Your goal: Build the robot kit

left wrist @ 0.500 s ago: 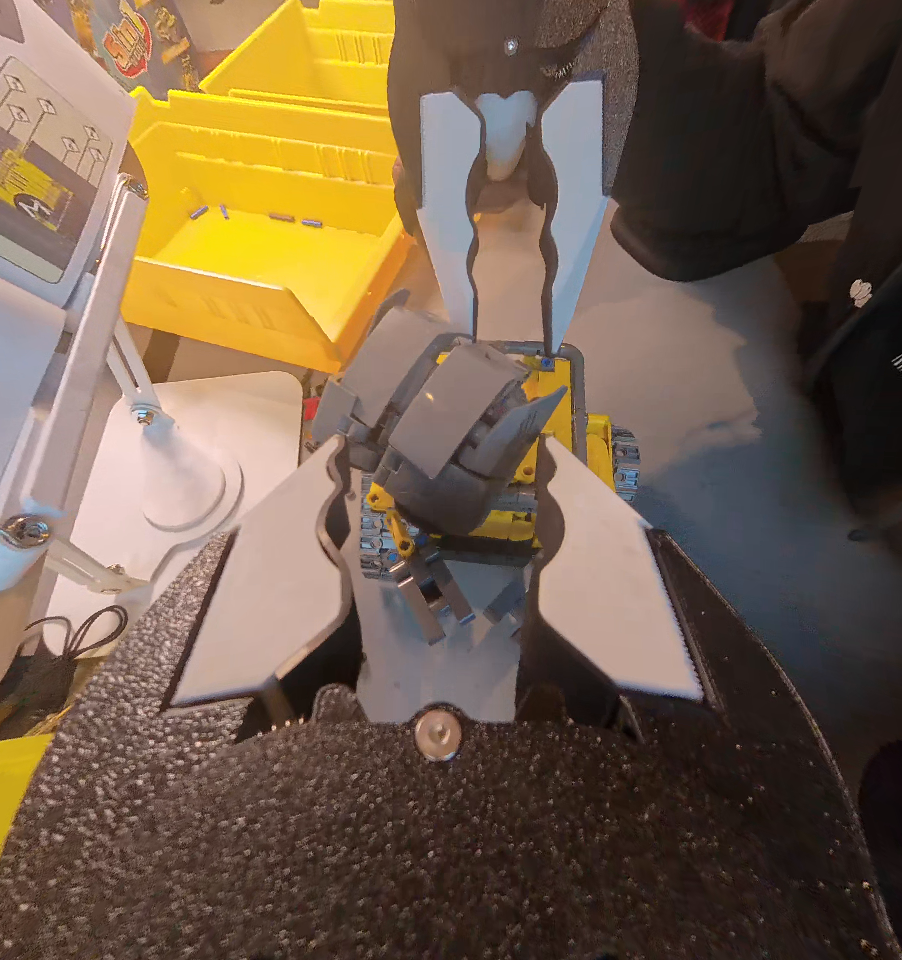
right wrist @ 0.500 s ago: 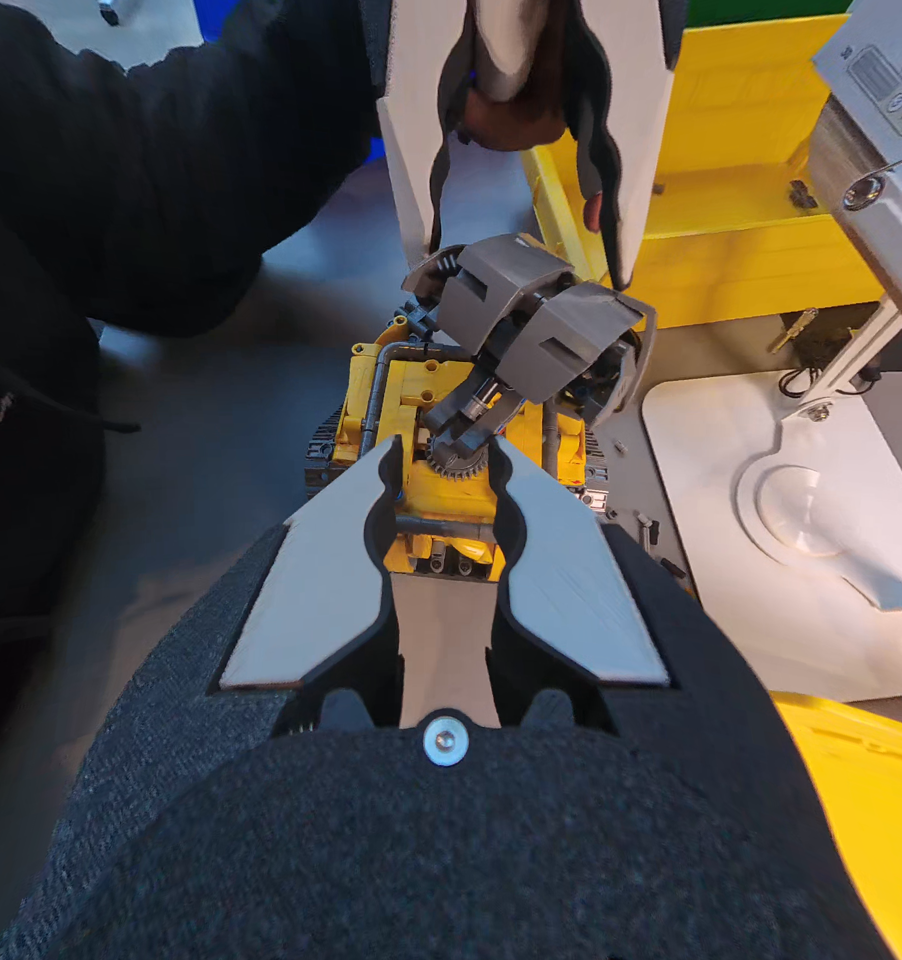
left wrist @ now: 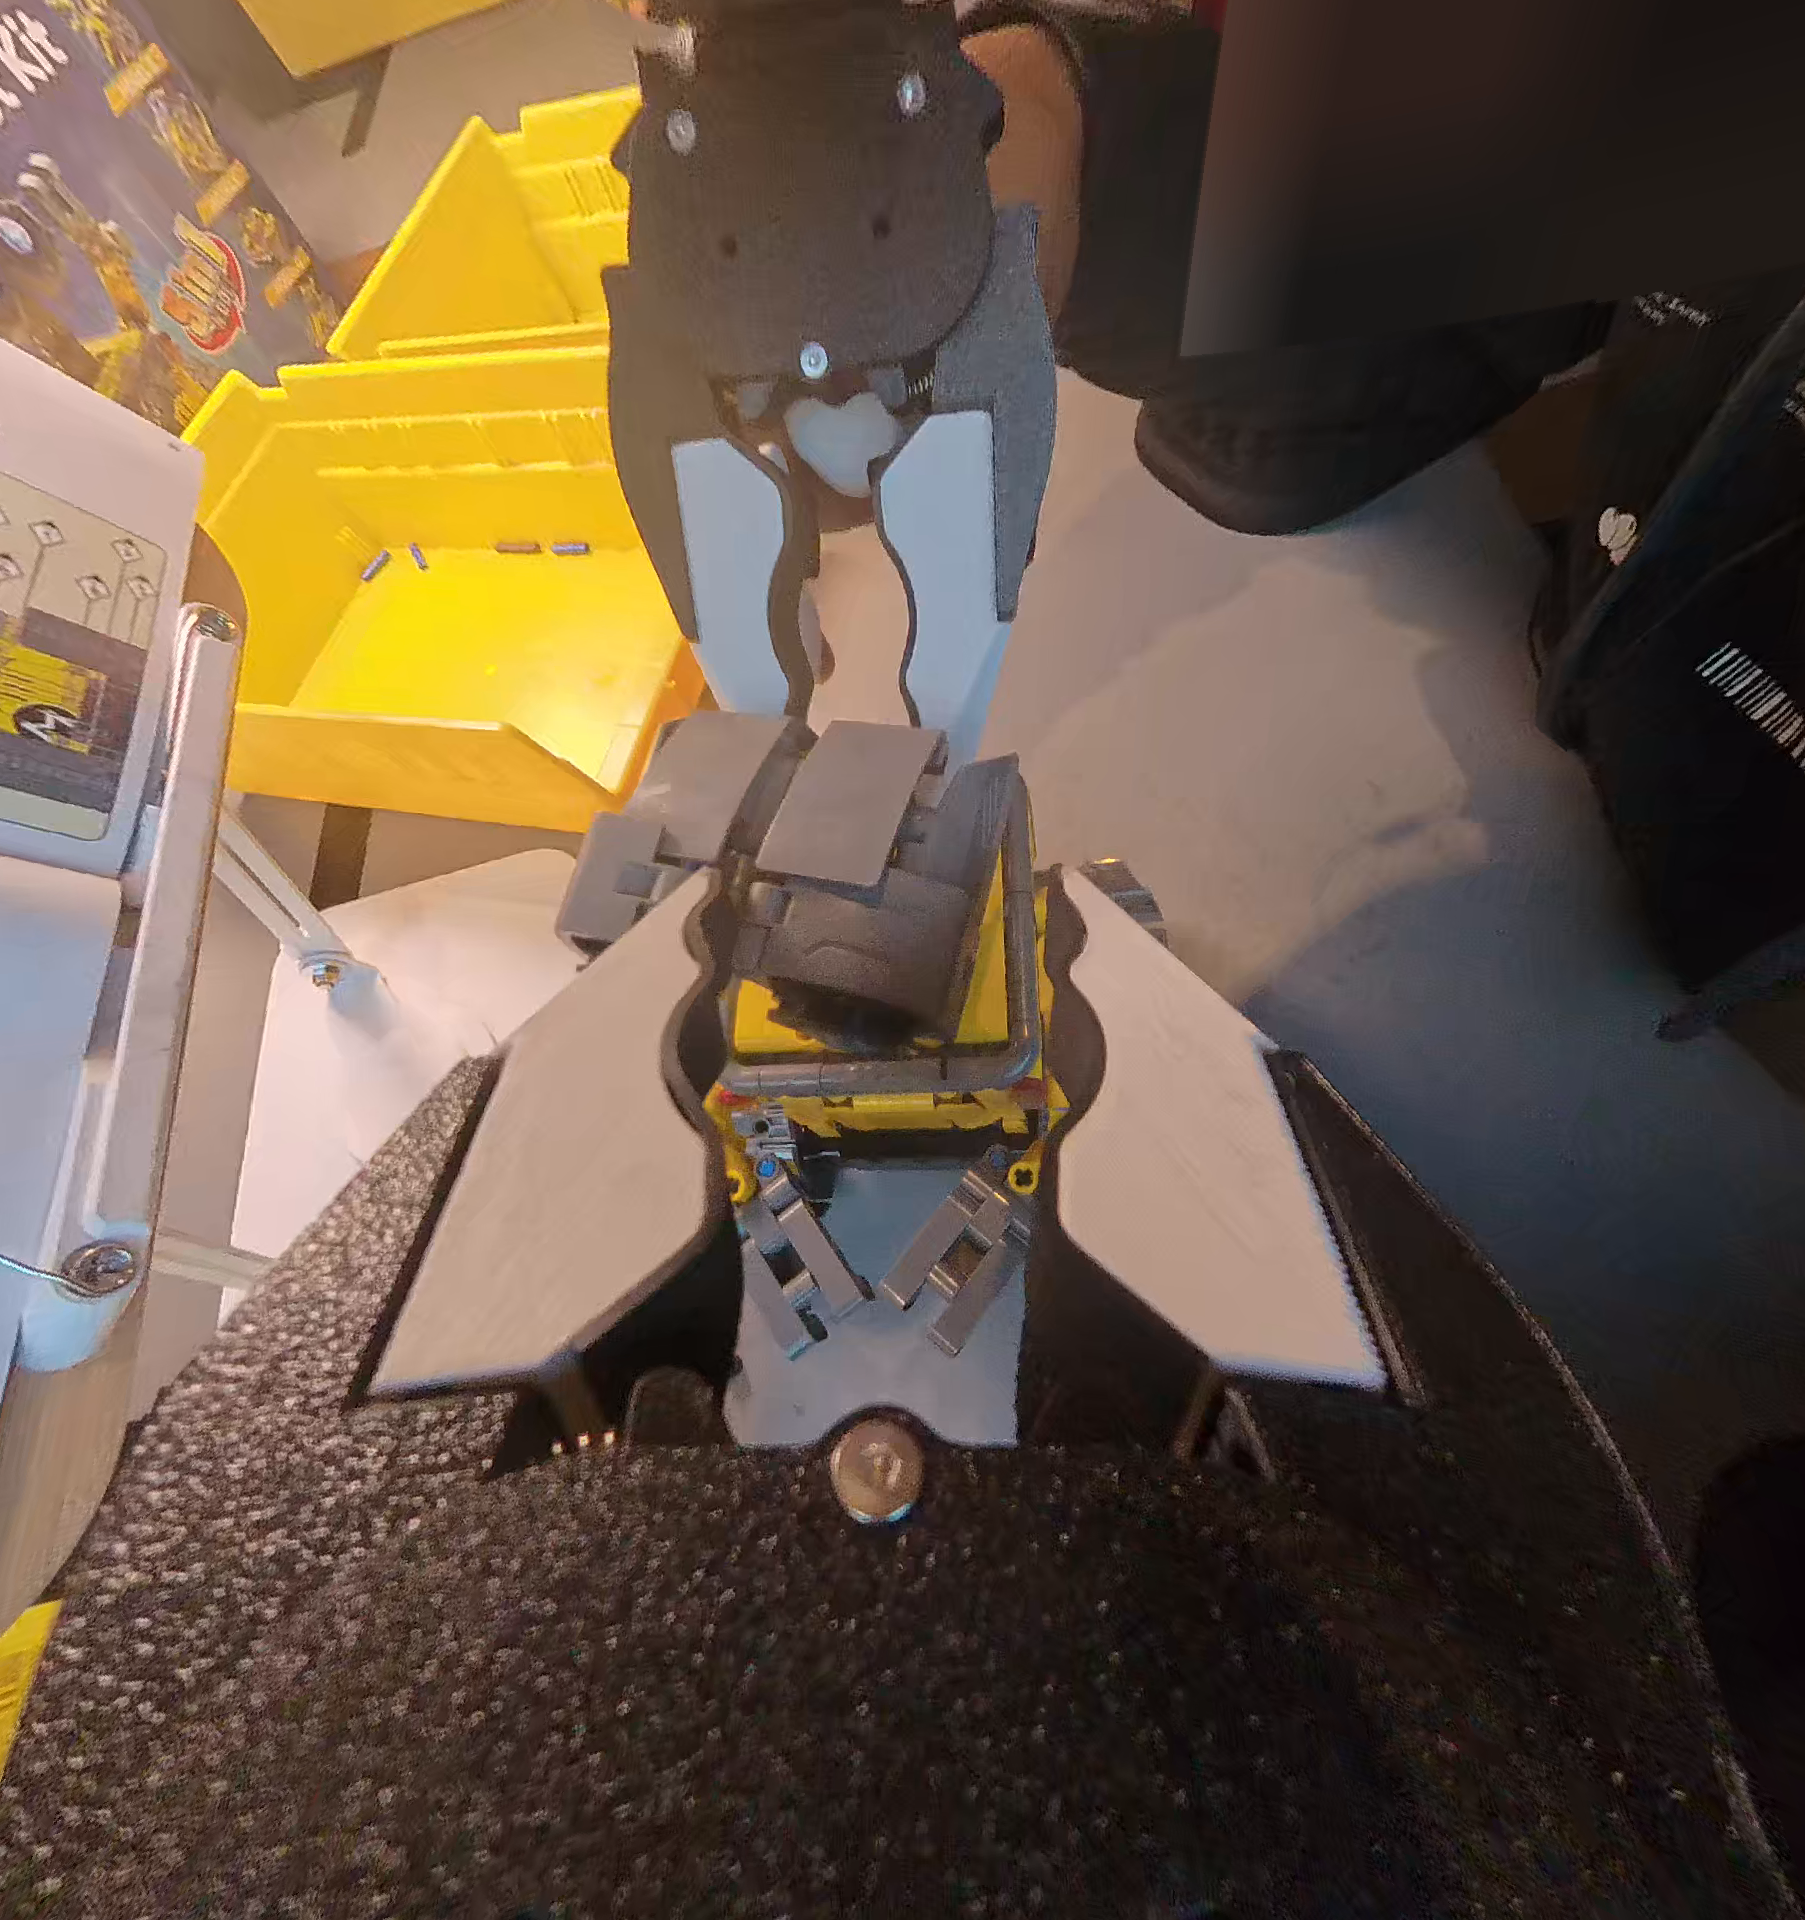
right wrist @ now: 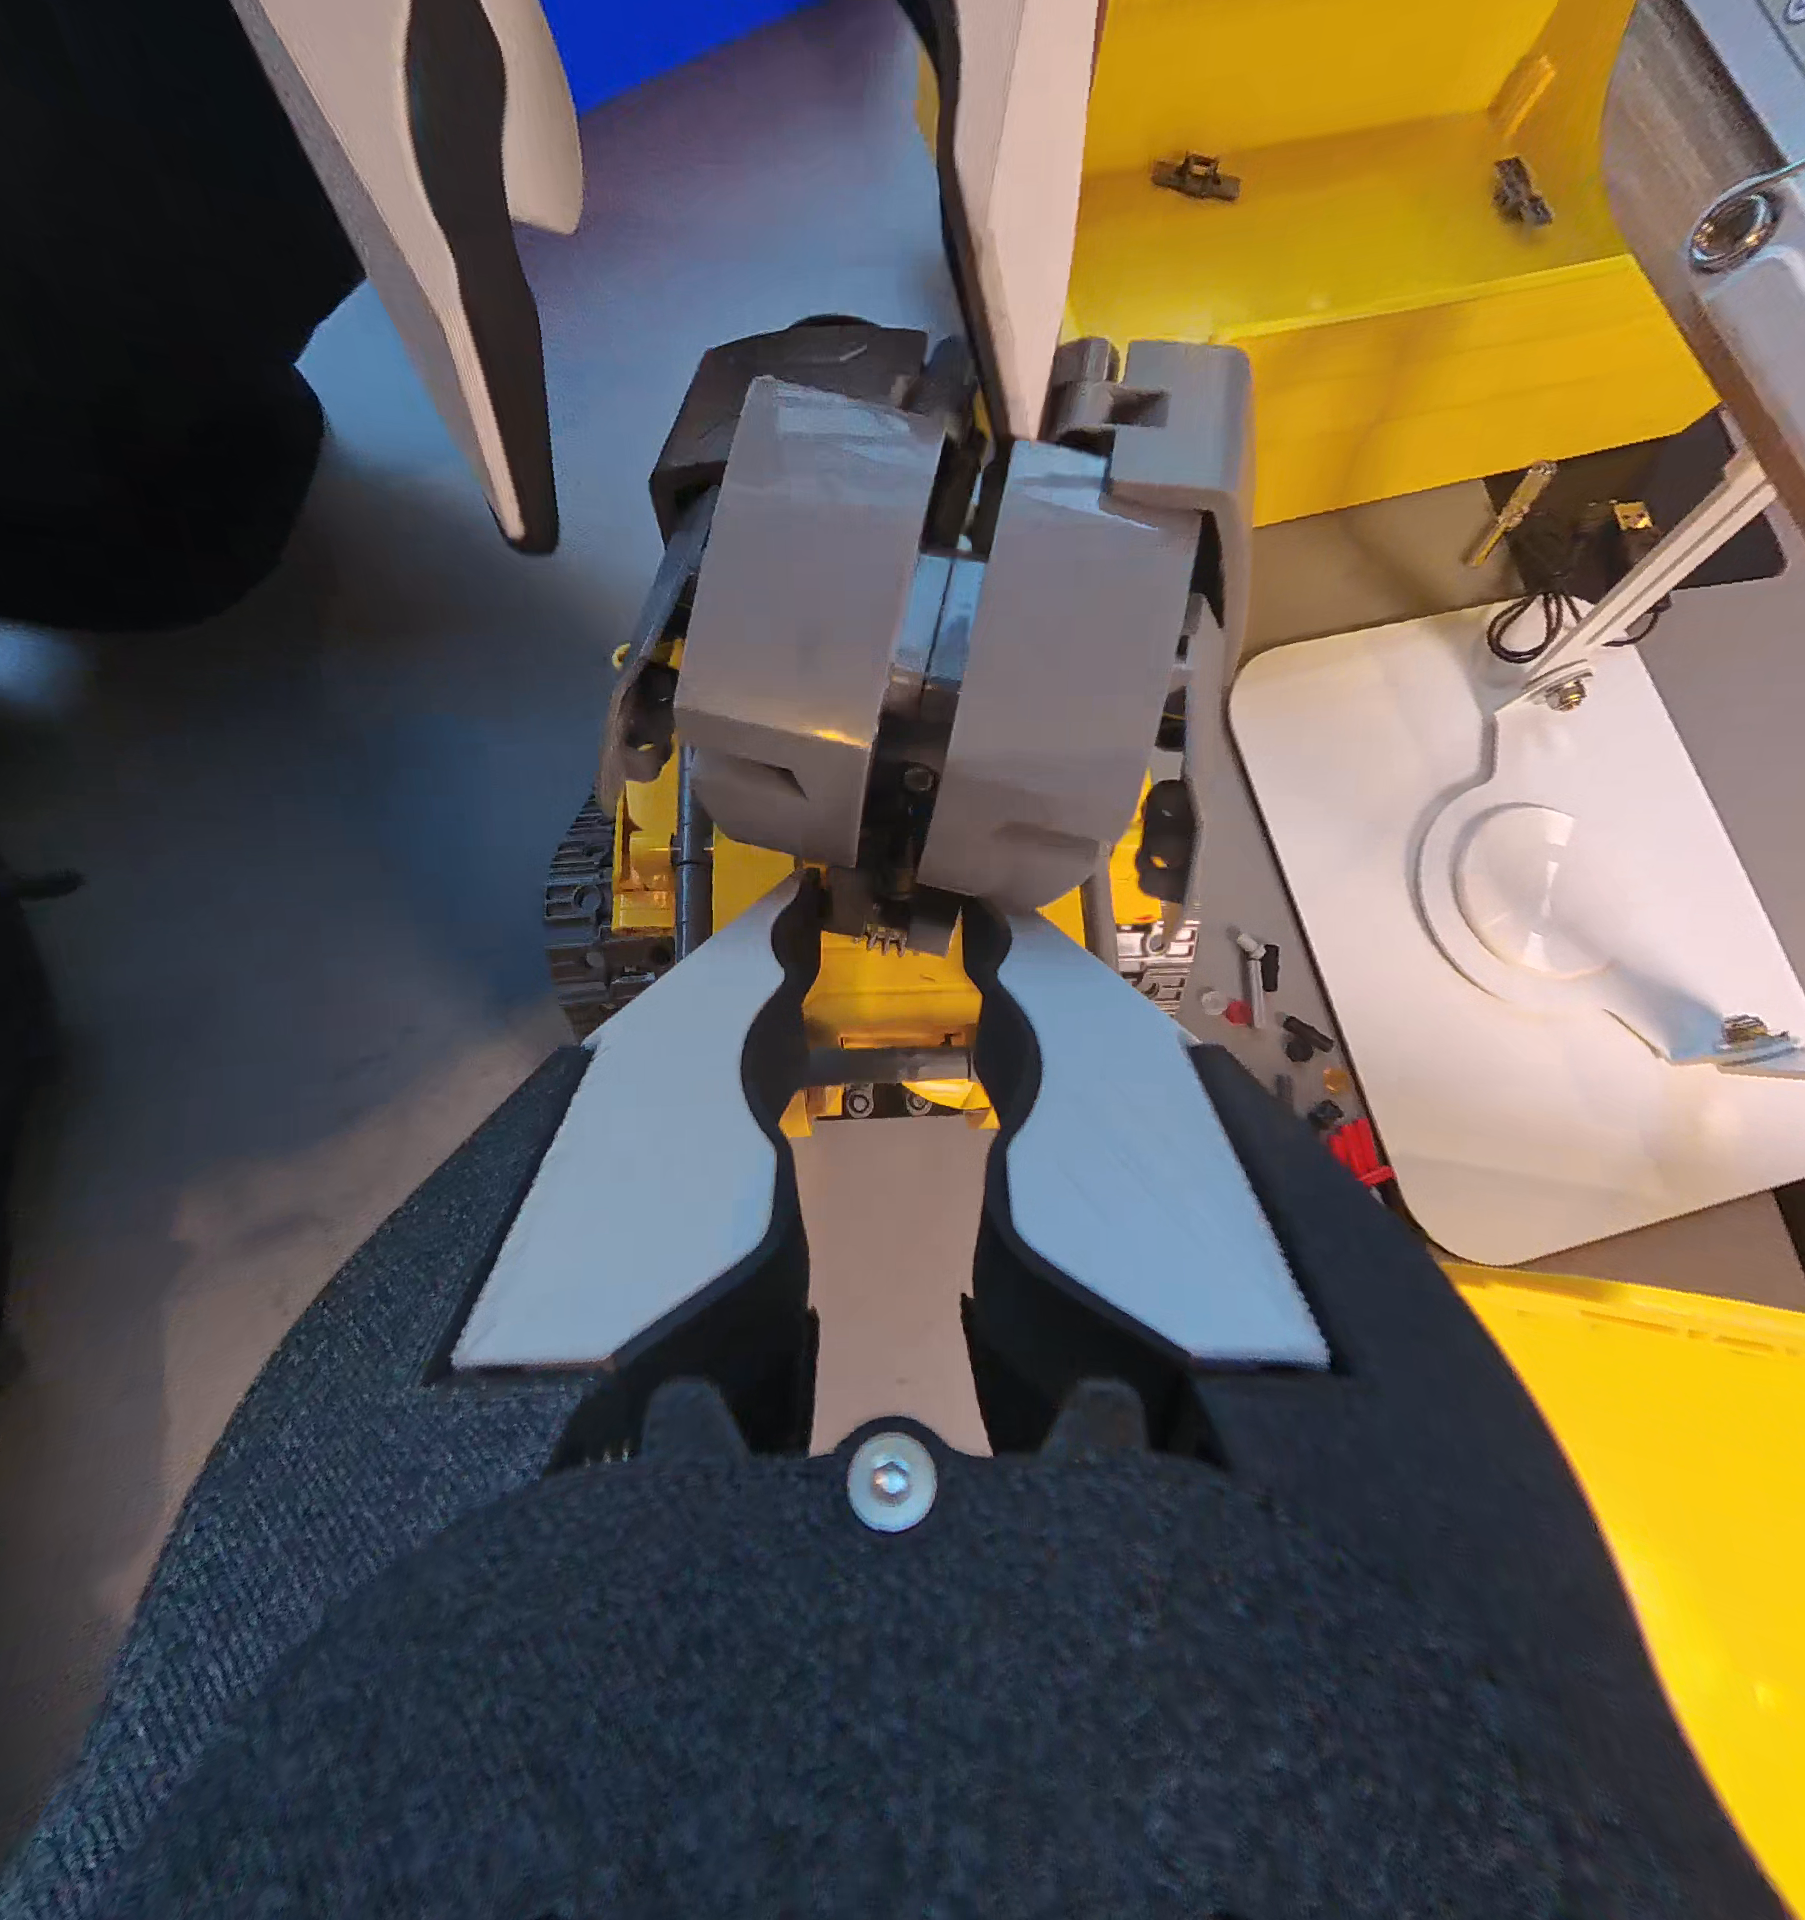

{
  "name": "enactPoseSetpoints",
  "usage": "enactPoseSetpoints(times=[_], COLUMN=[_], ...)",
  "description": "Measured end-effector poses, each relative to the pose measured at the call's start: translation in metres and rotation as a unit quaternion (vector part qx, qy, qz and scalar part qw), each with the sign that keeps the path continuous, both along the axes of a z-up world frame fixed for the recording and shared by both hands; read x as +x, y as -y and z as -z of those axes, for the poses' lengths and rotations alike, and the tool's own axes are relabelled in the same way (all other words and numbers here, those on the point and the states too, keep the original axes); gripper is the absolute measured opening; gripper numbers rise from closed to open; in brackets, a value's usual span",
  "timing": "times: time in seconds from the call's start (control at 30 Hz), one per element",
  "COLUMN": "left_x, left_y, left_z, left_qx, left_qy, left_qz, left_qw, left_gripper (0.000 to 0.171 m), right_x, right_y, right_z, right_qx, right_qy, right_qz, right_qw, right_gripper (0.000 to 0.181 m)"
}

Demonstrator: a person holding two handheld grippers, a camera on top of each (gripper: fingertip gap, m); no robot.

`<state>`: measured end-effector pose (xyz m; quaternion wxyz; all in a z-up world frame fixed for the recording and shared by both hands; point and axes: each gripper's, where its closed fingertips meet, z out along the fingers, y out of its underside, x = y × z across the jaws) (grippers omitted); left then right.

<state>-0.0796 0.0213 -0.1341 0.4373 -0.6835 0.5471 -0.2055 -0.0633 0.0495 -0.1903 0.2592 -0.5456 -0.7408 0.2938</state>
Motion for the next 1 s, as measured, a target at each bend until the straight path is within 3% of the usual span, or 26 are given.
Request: enactPoseSetpoints(times=[0.1, 0.2, 0.27, 0.4, 0.57, 1.0], left_x=[-0.005, -0.003, 0.008, 0.018, 0.017, 0.020], left_y=[-0.005, -0.018, -0.021, -0.029, -0.027, -0.026], left_z=[-0.017, -0.005, 0.005, 0.010, 0.010, 0.009], left_qx=[0.004, -0.021, -0.041, -0.028, -0.032, -0.025], left_qy=[0.066, 0.083, 0.089, 0.094, 0.105, 0.107], left_qz=[-0.006, -0.018, -0.003, 0.001, 0.000, -0.006], left_qw=[0.998, 0.996, 0.995, 0.995, 0.994, 0.994], left_gripper=[0.072, 0.101, 0.110, 0.096, 0.096, 0.096], right_x=[0.001, 0.001, 0.000, -0.003, -0.003, 0.015], right_y=[0.000, -0.001, 0.000, 0.002, 0.004, 0.005], right_z=[0.004, 0.004, 0.004, 0.003, 0.002, 0.000], right_qx=[-0.014, -0.039, -0.049, -0.082, -0.064, -0.045], right_qy=[-0.009, -0.037, -0.058, -0.107, -0.160, -0.134], right_qz=[-0.001, 0.002, 0.004, 0.016, 0.025, -0.015], right_qw=[1.000, 0.999, 0.997, 0.991, 0.985, 0.990], right_gripper=[0.026, 0.025, 0.025, 0.025, 0.025, 0.030])
